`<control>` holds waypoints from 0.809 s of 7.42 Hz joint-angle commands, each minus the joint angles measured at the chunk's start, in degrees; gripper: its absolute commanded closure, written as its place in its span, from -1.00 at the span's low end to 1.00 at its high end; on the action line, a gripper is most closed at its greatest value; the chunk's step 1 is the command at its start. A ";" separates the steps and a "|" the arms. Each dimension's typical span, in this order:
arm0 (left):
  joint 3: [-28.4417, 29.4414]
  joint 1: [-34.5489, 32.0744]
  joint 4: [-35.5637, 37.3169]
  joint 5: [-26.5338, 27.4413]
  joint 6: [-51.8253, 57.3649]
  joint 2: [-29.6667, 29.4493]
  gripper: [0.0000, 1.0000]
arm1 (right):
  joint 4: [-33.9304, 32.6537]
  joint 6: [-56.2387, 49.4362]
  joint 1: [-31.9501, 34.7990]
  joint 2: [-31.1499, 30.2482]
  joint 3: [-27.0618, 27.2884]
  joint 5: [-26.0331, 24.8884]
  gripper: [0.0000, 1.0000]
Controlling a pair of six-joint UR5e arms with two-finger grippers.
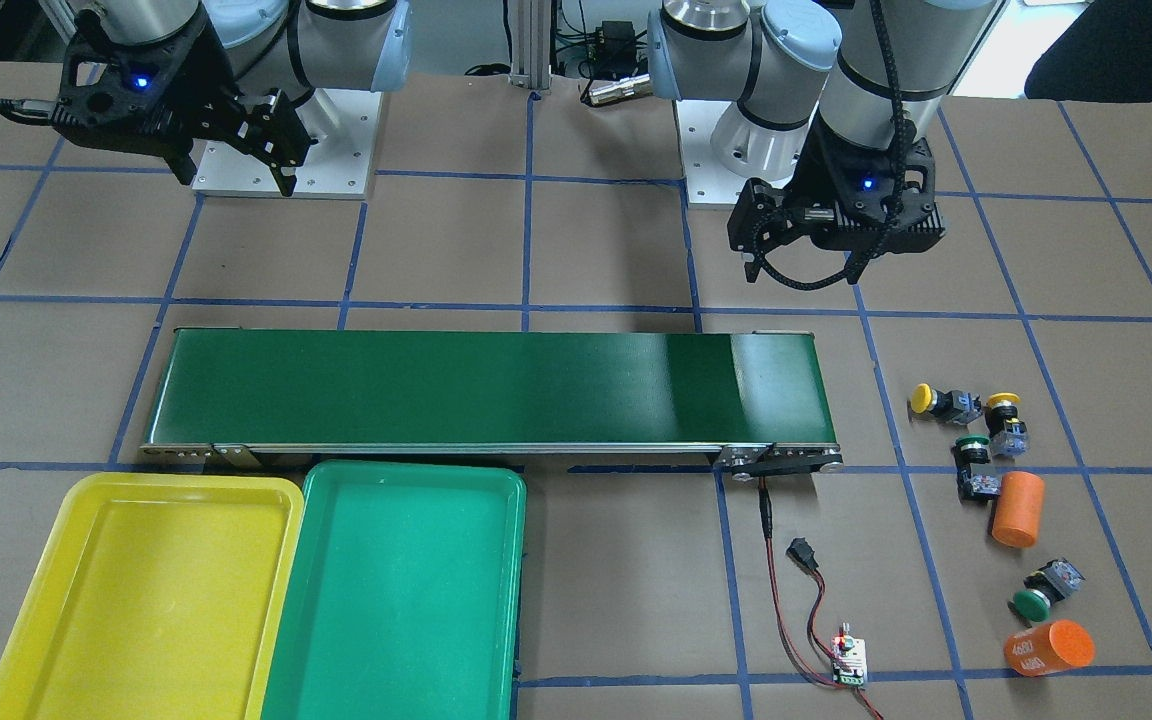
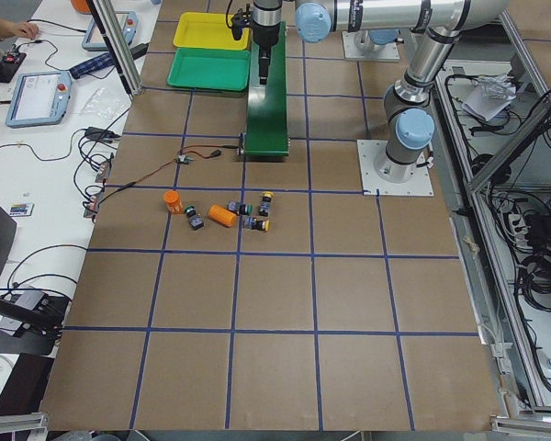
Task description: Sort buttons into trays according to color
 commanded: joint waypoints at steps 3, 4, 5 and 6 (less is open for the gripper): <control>-0.07 18.75 0.34 -7.25 14.24 -3.27 -1.00 | 0.06 -0.33 0.00 -0.04 0.04 -0.12 -1.00; 0.01 23.42 0.60 -7.08 23.97 -6.25 -1.00 | 0.06 -0.42 0.00 -0.04 -0.05 -0.04 -1.00; -0.59 26.68 2.87 -7.08 27.90 -9.15 -1.00 | 0.15 -0.42 0.00 -0.13 0.04 -0.39 -1.00; -0.77 28.11 6.54 -7.00 28.28 -11.44 -1.00 | 0.06 -0.68 0.00 -0.04 0.04 -0.39 -1.00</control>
